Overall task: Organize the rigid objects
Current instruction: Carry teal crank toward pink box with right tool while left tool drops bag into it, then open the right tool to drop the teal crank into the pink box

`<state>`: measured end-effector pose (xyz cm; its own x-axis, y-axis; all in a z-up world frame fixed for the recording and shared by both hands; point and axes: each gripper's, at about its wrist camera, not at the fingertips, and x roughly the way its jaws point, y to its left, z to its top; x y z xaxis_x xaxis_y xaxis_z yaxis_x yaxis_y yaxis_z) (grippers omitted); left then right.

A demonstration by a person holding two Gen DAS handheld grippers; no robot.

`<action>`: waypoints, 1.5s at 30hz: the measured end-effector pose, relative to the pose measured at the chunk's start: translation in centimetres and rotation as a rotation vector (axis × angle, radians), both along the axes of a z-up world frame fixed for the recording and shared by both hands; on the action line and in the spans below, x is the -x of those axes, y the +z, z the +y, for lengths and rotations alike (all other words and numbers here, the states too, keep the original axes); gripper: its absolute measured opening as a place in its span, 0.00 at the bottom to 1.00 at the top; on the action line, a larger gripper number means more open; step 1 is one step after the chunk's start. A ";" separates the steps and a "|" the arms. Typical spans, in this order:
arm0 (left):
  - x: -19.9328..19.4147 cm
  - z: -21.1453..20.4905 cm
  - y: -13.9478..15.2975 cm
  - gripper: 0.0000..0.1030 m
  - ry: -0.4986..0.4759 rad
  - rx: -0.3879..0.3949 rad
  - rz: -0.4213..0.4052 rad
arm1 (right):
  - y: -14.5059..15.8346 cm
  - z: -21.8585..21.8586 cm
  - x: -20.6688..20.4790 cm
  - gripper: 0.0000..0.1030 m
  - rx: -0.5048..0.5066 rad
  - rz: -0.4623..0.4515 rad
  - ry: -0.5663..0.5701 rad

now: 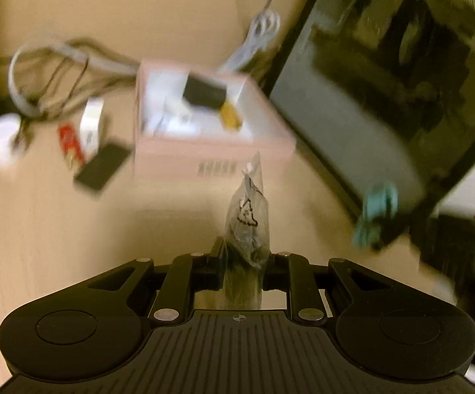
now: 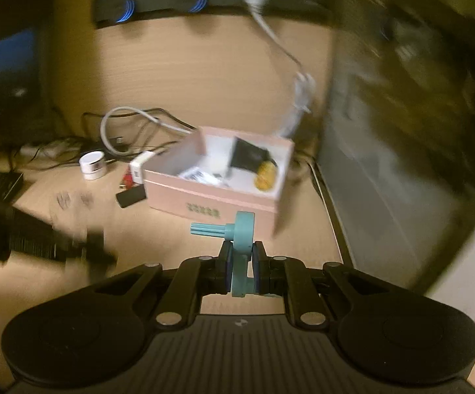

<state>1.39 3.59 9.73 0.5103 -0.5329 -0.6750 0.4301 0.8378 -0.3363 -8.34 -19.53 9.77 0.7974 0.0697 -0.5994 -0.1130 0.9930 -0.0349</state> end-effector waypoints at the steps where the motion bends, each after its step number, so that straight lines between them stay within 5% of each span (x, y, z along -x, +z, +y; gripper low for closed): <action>1: -0.8 -0.2 0.6 0.21 0.005 0.006 -0.014 | -0.2 -0.4 0.3 0.11 -0.008 0.007 -0.012; 9: -8.9 -2.5 5.0 0.21 0.040 0.103 -0.125 | -0.5 -1.1 1.3 0.11 -0.034 0.011 -0.073; 17: -15.3 -7.5 2.4 0.21 0.095 0.144 -0.055 | 0.0 -0.1 1.3 0.11 -0.003 -0.004 -0.068; 22: -16.9 -11.1 -1.2 0.27 0.021 -0.048 0.030 | -0.2 -0.2 1.0 0.11 0.013 0.025 -0.082; 26: -15.6 -9.4 -1.4 0.27 0.061 0.026 0.010 | -0.2 -0.3 0.3 0.11 0.020 0.033 -0.070; 29: -12.4 -6.0 0.0 0.27 0.143 0.112 -0.084 | 0.1 -0.3 -0.8 0.11 0.025 0.026 -0.051; 34: -5.3 -0.4 0.3 0.27 0.227 0.114 -0.176 | 2.0 -0.7 -4.6 0.11 -0.002 -0.026 -0.019; 45: 2.4 8.6 -3.7 0.27 0.452 0.012 -0.004 | 4.2 3.0 -18.8 0.12 0.057 -0.130 0.047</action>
<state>-1.04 12.16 6.02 0.6959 -0.2634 -0.6681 0.0229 0.9380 -0.3459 10.45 -16.55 13.98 0.8652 0.0773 -0.4954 -0.1501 0.9827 -0.1089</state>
